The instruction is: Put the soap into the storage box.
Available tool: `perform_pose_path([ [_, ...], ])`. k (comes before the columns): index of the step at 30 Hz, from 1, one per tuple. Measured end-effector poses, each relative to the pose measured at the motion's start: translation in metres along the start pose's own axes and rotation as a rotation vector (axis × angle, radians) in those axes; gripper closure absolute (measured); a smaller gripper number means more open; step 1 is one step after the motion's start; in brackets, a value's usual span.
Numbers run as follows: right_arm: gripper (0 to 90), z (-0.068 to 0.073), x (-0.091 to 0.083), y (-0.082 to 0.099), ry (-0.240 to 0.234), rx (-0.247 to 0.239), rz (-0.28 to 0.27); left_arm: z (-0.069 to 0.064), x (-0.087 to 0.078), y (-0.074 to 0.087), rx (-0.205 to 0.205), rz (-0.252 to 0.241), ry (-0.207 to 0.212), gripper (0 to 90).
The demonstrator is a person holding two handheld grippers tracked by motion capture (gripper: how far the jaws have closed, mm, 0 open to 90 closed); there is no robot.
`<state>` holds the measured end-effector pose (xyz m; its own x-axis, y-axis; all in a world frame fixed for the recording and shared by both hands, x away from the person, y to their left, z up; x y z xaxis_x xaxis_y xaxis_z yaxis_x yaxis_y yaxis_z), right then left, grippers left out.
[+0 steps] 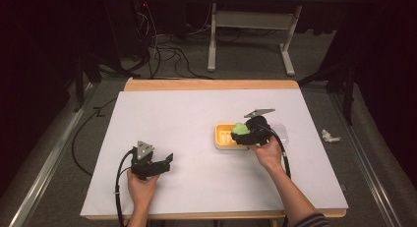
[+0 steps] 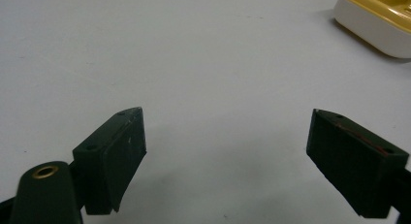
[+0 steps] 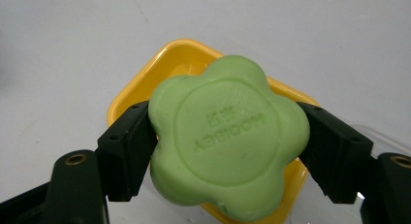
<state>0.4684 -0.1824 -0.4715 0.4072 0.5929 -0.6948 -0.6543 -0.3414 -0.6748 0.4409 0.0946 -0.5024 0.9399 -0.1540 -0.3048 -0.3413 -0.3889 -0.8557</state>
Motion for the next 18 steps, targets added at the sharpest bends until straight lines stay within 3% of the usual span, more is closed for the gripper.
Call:
perform_pose_path([
  [18, 27.4, -0.002, 0.021, -0.005, 0.018, 0.029, 0.026, 0.000, 0.000, 0.000, -0.008, 0.000, 0.003, 14.6],
])
Point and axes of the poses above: each handheld gripper's, and its own axes: x roughly forward along the jaws, y roughly out of its underside, z roughly to its left, the point moved 7 cm from there along x, roughly forward along the jaws, and after that the axes turned 15 degrees about -y, right-handed, at the moved point
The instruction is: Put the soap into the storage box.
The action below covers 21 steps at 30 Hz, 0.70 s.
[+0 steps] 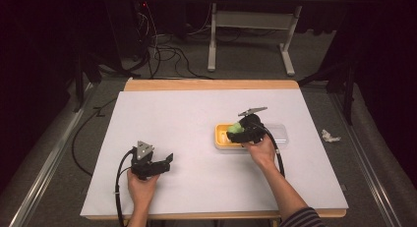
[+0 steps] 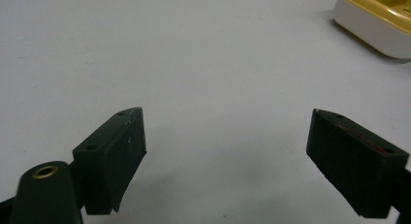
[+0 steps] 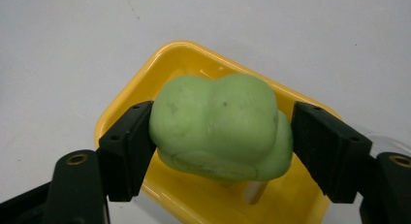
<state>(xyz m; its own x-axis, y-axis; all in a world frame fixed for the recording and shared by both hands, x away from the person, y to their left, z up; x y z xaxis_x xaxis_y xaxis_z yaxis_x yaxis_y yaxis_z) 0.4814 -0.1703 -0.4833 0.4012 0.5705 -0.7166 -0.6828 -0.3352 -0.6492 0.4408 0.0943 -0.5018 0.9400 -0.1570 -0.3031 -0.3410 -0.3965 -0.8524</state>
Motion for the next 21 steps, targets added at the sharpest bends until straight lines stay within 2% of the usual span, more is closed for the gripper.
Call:
perform_pose_path([
  [2, 28.6, 0.000, 0.001, 0.000, 0.003, 0.001, -0.002, 0.000, 0.000, 0.000, 0.002, 0.001, -0.001, 14.6],
  [4, 32.9, 0.001, -0.002, -0.004, 0.006, -0.006, -0.037, 0.000, 0.000, 0.000, 0.000, 0.001, 0.000, 14.6],
  [11, 31.9, 0.001, -0.007, -0.004, -0.010, -0.008, -0.050, 0.000, 0.000, 0.000, 0.005, 0.004, 0.000, 14.6],
  [16, 32.5, 0.001, -0.020, -0.006, -0.025, -0.019, -0.094, 0.000, 0.000, 0.000, 0.004, 0.002, 0.000, 14.6],
  [21, 33.3, 0.000, -0.029, -0.004, -0.026, -0.018, -0.114, 0.000, 0.000, 0.000, 0.001, 0.000, 0.000, 14.6],
])
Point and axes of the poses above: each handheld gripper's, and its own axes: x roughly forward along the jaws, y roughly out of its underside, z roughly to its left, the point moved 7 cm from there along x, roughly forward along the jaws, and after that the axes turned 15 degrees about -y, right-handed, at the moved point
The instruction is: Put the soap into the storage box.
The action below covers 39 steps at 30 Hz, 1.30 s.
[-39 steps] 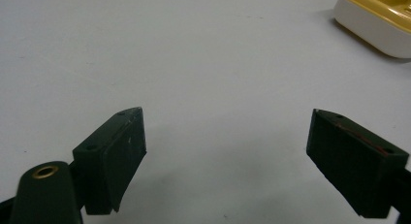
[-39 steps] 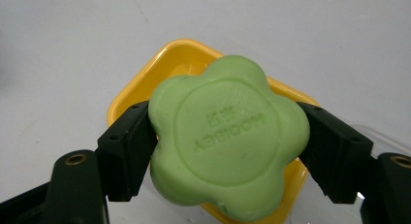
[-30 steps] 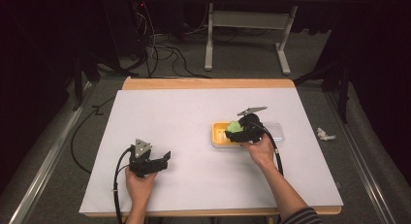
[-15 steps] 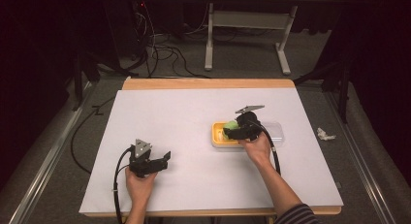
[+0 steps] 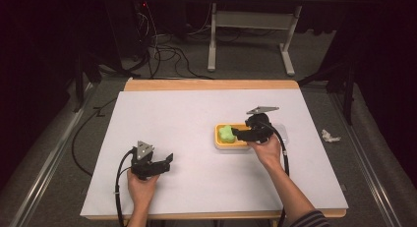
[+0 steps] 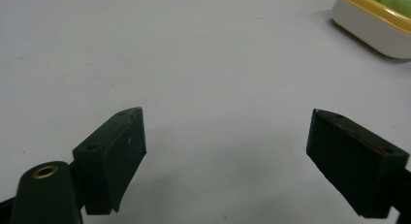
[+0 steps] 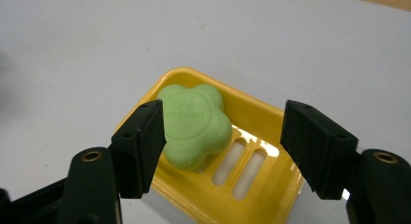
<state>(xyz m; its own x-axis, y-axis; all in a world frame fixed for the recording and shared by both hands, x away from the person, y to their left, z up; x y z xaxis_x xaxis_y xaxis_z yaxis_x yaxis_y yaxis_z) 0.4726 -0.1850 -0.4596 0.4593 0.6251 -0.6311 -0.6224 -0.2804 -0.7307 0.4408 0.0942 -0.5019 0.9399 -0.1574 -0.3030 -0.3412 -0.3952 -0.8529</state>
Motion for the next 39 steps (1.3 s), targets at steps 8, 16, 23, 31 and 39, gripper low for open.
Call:
perform_pose_path([
  [8, 34.3, -0.001, -0.027, 0.002, -0.001, -0.010, -0.062, 0.000, 0.000, 0.000, 0.003, 0.000, 0.001, 14.6],
  [16, 34.5, -0.007, -0.053, 0.007, 0.014, -0.013, -0.107, 0.000, 0.000, 0.001, 0.014, 0.002, -0.002, 14.6],
  [23, 34.9, -0.013, -0.075, 0.017, 0.023, -0.004, -0.150, 0.000, 0.000, 0.001, 0.014, 0.004, -0.003, 14.7],
  [31, 35.2, -0.022, -0.097, 0.040, 0.048, 0.016, -0.180, 0.000, 0.000, 0.001, 0.011, 0.005, -0.003, 14.7],
  [39, 35.3, -0.031, -0.108, 0.066, 0.076, 0.027, -0.179, 0.001, 0.000, 0.001, 0.014, 0.004, -0.004, 14.7],
])
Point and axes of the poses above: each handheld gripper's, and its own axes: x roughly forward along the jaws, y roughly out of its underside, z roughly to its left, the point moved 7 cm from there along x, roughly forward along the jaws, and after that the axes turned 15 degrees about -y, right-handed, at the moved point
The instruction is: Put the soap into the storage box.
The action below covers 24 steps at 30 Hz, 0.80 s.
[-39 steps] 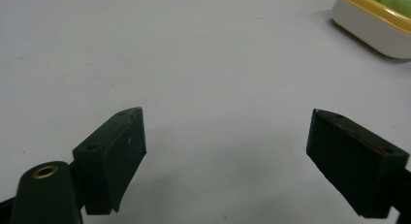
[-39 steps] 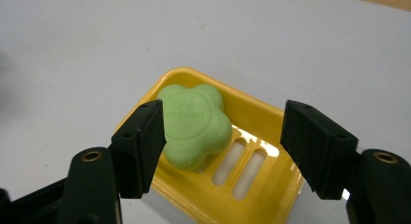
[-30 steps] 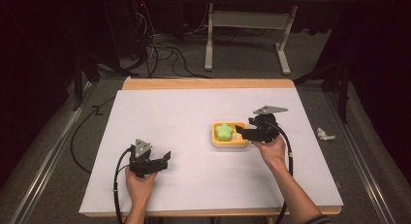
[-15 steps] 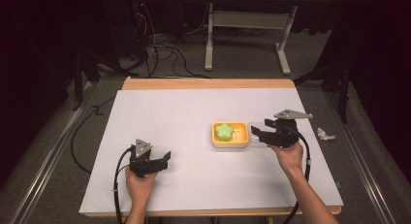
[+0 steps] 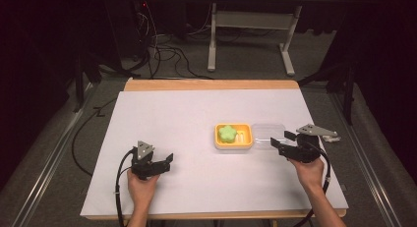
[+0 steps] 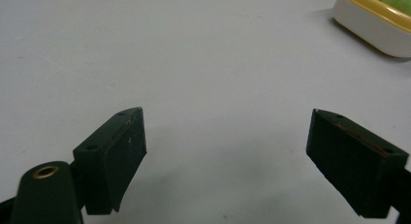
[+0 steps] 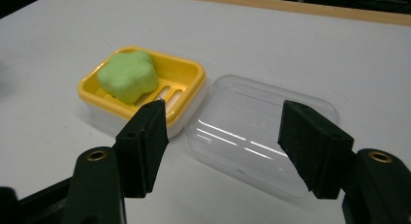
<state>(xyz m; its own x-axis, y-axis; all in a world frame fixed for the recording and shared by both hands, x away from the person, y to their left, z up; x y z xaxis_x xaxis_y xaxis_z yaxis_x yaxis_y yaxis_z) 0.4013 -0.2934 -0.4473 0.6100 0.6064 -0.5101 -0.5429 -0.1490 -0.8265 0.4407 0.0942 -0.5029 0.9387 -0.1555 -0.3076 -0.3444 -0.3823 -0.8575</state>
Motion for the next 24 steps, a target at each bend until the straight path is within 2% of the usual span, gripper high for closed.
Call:
perform_pose_path([
  [2, 35.2, -0.001, -0.001, 0.002, 0.002, 0.001, -0.004, 0.000, 0.000, 0.000, 0.000, 0.000, 0.000, 14.7],
  [6, 35.2, -0.005, -0.006, 0.021, 0.019, 0.016, 0.003, 0.000, 0.000, 0.000, 0.000, 0.000, -0.001, 14.7],
  [11, 35.2, -0.010, -0.009, 0.035, 0.031, 0.026, 0.000, 0.000, 0.000, 0.000, 0.001, -0.001, -0.001, 14.8],
  [15, 35.1, -0.013, -0.008, 0.043, 0.041, 0.037, 0.006, 0.000, 0.000, 0.000, 0.002, -0.002, -0.001, 14.8],
  [16, 35.1, -0.015, -0.006, 0.050, 0.054, 0.037, 0.021, 0.000, 0.000, 0.000, 0.002, -0.002, -0.001, 14.8],
  [20, 35.1, -0.018, -0.004, 0.058, 0.067, 0.027, 0.032, 0.000, 0.000, 0.000, 0.001, -0.002, -0.001, 14.8],
  [24, 35.1, -0.022, -0.001, 0.069, 0.087, 0.045, 0.045, 0.000, 0.000, 0.000, 0.001, -0.002, -0.001, 14.8],
])
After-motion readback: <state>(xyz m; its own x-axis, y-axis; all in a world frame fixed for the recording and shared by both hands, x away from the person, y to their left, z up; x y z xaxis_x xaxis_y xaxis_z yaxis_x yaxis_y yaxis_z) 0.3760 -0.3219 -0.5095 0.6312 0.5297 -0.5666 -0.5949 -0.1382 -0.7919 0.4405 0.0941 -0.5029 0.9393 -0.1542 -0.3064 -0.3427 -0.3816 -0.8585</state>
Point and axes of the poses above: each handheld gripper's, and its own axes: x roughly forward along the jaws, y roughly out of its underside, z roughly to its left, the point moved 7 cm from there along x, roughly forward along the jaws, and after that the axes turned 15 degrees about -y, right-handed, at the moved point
